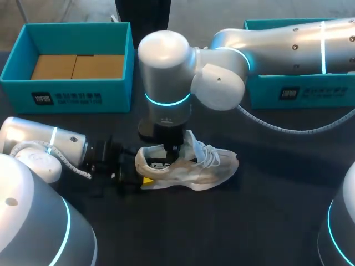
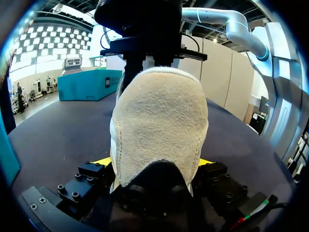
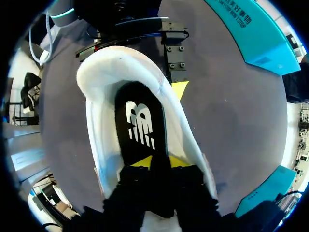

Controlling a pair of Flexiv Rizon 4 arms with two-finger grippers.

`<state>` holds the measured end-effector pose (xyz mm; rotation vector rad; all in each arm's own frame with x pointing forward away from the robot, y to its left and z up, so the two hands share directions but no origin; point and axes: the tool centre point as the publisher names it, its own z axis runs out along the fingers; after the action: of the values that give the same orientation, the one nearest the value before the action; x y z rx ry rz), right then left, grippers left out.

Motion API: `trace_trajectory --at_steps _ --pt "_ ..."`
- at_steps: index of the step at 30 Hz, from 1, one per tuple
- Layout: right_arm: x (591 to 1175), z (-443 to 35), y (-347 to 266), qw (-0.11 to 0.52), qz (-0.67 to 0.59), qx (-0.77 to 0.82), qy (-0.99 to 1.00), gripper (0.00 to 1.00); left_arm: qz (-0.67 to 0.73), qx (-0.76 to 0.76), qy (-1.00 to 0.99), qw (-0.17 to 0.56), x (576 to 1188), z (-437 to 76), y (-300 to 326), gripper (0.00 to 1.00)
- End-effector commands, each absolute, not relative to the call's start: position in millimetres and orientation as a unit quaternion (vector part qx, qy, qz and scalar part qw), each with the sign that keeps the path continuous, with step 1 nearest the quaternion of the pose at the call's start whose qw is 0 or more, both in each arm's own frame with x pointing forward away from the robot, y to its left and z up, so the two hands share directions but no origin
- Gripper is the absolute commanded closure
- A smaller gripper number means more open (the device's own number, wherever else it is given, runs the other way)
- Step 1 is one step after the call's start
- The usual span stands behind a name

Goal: Take the shoe out of the shoebox, open the shoe tongue, remove and reinsert the insole, then place the shoe into the shoebox

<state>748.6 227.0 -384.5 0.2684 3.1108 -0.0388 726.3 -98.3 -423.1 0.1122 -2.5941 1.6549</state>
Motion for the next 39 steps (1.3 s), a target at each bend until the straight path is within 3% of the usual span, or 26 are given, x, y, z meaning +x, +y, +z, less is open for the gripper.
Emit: trace_trajectory --at_steps 1,16,23,25,39 --pt "750.3 -389.4 224.8 0.009 -0.006 0.086 0.996 0.71 0.536 0.037 -0.843 0.031 725.4 -426.2 -97.8 1.0" --pt "756.4 -415.3 228.7 -0.031 -0.006 0.068 0.997 0.73 0.536 0.037 -0.843 0.031 725.4 -426.2 -97.8 1.0" --pt "748.4 -425.0 229.0 -0.047 -0.005 0.066 0.997 0.9 0.536 0.037 -0.843 0.031 725.4 -426.2 -97.8 1.0" --pt "743.7 -426.1 228.8 -0.052 -0.004 0.068 0.996 1.0 0.536 0.037 -0.843 0.031 725.4 -426.2 -97.8 1.0" --pt "721.2 -387.1 212.2 -0.051 -0.021 0.079 0.995 1.0 0.536 0.037 -0.843 0.031 725.4 -426.2 -97.8 1.0"
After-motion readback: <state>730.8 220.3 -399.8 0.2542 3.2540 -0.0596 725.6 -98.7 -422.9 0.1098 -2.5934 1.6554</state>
